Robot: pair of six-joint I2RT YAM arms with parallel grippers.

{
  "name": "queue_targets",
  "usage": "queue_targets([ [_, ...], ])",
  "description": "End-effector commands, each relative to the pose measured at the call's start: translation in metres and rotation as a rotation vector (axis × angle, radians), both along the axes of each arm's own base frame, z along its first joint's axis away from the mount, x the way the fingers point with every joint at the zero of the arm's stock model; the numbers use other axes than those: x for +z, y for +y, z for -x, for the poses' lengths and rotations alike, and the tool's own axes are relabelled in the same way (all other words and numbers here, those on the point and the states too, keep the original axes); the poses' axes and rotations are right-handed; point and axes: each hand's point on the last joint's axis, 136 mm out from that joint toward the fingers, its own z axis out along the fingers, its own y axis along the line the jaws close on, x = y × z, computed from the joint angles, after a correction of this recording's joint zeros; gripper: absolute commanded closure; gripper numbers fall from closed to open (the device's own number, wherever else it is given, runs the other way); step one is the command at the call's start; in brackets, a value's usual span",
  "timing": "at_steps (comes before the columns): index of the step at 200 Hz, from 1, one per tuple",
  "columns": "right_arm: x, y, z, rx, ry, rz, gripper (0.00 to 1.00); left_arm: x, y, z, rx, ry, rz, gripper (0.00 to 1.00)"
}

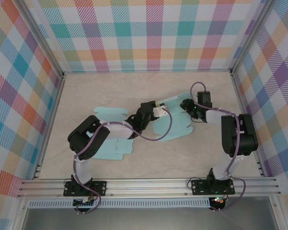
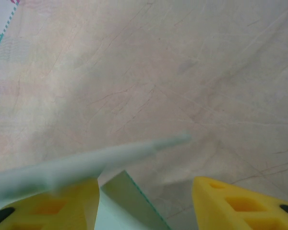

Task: Fold the paper box

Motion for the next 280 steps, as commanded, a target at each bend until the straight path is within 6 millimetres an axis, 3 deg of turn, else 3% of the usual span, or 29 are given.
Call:
queue_targets([
  [1,0.006,-0.008,-0.011,-0.011,-0.029,0.038,0.46,0.009,-0.007,0.008,-0.036,-0.021,0.021,0.95],
  [46,0.014,-0.004,-0.015,0.009,-0.06,-0.006,0.52,0.009,-0.005,0.005,-0.024,-0.019,0.014,0.95],
  [95,0.017,0.018,-0.004,0.077,-0.048,-0.104,0.74,0.012,-0.006,-0.007,0.032,-0.029,0.023,0.95],
  [125,0.02,0.025,0.005,0.085,-0.035,-0.142,0.77,0.012,-0.008,-0.014,0.07,-0.044,0.023,0.95],
  [178,0.024,0.038,0.012,0.095,-0.037,-0.232,0.66,0.014,-0.012,-0.019,0.092,-0.055,0.029,0.95],
  [225,0.017,0.05,0.017,0.118,-0.023,-0.287,0.66,0.01,-0.013,-0.018,0.079,-0.056,0.01,0.95],
  [250,0.011,0.054,0.02,0.124,-0.009,-0.314,0.53,0.004,-0.014,-0.017,0.067,-0.061,-0.027,0.96],
  [280,0.008,0.053,0.025,0.128,0.002,-0.304,0.48,-0.003,-0.014,-0.017,0.056,-0.08,-0.084,0.96],
])
